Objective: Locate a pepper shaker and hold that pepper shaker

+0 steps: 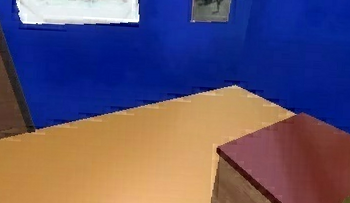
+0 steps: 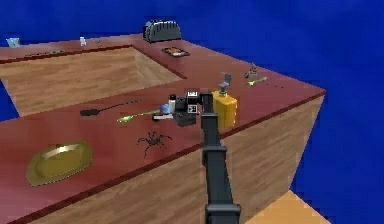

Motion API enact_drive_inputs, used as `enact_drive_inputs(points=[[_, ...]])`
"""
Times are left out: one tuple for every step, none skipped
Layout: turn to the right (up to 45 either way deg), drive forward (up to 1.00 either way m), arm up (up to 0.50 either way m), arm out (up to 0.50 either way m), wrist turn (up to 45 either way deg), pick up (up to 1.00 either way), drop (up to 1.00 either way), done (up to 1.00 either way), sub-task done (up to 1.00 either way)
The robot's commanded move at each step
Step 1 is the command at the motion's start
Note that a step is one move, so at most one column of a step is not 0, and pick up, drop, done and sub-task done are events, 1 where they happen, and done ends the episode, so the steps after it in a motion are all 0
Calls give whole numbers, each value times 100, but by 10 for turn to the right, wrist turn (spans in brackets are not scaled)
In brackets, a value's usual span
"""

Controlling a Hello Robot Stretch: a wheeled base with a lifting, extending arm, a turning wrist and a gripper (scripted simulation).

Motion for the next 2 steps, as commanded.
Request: enact_drive_inputs(points=[[0, 0, 0, 0, 0, 100, 0, 0, 0], [0, 0, 10, 0, 0, 0, 0, 0, 0]])
